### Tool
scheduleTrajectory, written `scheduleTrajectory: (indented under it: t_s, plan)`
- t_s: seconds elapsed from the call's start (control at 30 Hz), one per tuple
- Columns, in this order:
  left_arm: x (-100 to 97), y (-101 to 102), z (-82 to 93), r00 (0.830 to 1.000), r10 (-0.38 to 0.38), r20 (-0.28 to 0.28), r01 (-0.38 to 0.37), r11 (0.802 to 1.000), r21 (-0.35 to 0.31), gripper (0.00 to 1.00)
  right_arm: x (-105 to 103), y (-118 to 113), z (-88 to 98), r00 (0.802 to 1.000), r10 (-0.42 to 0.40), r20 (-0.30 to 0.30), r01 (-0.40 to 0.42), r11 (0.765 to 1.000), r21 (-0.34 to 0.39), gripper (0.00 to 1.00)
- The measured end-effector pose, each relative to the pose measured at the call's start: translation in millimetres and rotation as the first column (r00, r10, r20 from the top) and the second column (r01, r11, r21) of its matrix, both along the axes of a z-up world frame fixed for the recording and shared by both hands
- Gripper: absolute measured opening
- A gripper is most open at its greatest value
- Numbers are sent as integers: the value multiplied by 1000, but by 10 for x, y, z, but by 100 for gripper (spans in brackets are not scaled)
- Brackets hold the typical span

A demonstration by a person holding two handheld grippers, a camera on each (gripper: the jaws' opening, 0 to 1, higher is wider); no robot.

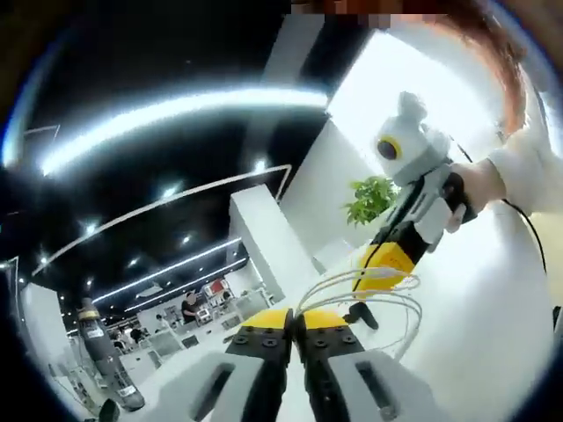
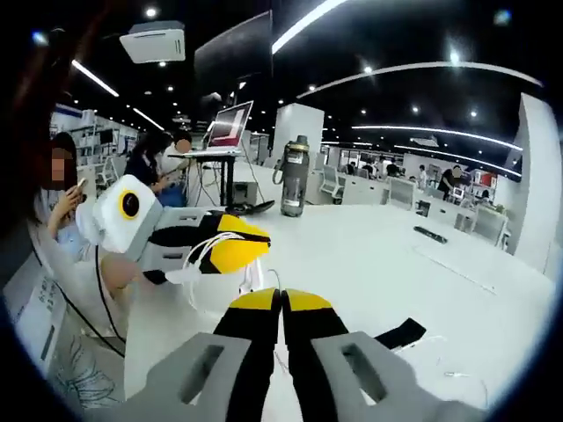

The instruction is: Peel open the Velcro strap on the desktop, arrange the wired earphones neatly onto it, and close the Velcro strap to secure them.

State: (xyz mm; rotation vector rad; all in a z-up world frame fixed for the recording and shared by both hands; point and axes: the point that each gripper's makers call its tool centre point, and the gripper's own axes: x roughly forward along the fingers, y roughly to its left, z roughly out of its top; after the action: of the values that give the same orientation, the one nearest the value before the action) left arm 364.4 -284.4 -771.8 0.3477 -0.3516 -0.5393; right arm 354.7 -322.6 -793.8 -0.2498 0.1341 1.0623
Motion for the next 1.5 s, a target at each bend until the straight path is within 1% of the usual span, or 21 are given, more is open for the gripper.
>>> scheduleTrajectory:
  t_s: [0.1,0.17,0.23,0.33,0.43,0.47,0.5,0.53,0.57,0.6,0.7,0.8,0.83,0.93,1.0,1.07,1.1,1.17,1.27,1.33,1.5]
  plan:
    - [-22,-1,89,999,-40,14,41,997,-67,7,9,32,36,1000,-11,11,11,999,33,4]
    - [-49,-13,112,997,-73,1,73,991,-112,7,28,48,75,1000,-25,-16,26,995,93,4]
    - [-99,-28,175,993,-121,7,120,978,-171,7,30,56,109,999,-16,-49,23,989,148,4]
    - [-191,-39,232,976,-216,-11,206,941,-268,6,56,6,146,999,-27,-39,33,985,167,4]
    - [-262,-2,305,961,-277,-5,256,897,-360,6,24,-23,280,998,-18,-60,33,966,257,4]
    - [-275,32,328,960,-278,-1,256,886,-386,6,20,-33,317,998,-18,-58,33,960,280,4]
    - [-289,57,337,961,-276,2,255,884,-392,6,-10,-39,365,999,-11,-53,27,951,309,4]
    - [-323,68,337,962,-273,9,255,886,-388,6,-25,-42,392,999,-6,-51,22,946,324,4]
    - [-323,87,335,968,-251,20,241,901,-361,6,-61,-51,436,999,2,-52,17,936,351,4]
    - [-337,94,289,976,-216,32,216,933,-289,6,-91,-51,477,999,16,-49,4,926,376,4]
    - [-363,100,224,981,-189,35,192,959,-208,7,-144,-85,494,999,22,-47,-1,917,400,4]
    - [-404,226,268,981,-184,56,192,957,-217,6,-181,-108,499,999,28,-43,-8,915,404,4]
    - [-415,263,288,982,-173,72,184,962,-202,6,-218,-105,526,999,41,-32,-24,912,410,4]
    - [-458,320,333,982,-143,126,158,980,-121,6,-378,-74,681,994,104,18,-101,883,458,4]
    - [-509,306,373,976,-142,167,158,983,-89,6,-508,-50,803,987,155,47,-157,852,499,4]
    - [-541,291,405,968,-142,206,154,987,-45,6,-587,-37,896,979,191,65,-197,835,514,4]
    - [-551,292,424,965,-130,226,141,990,-32,6,-622,-17,919,977,208,58,-207,829,520,4]
    - [-566,274,432,963,-133,237,143,989,-26,6,-712,22,993,962,270,33,-243,798,552,4]
    - [-588,259,476,955,-148,256,167,984,-54,6,-750,75,1014,946,325,-11,-256,766,590,4]
    - [-587,252,480,954,-143,265,165,984,-64,6,-707,114,996,946,324,-19,-252,769,588,4]
    - [-578,217,465,952,-145,269,169,983,-70,6,-531,233,829,951,301,-68,-219,815,537,4]
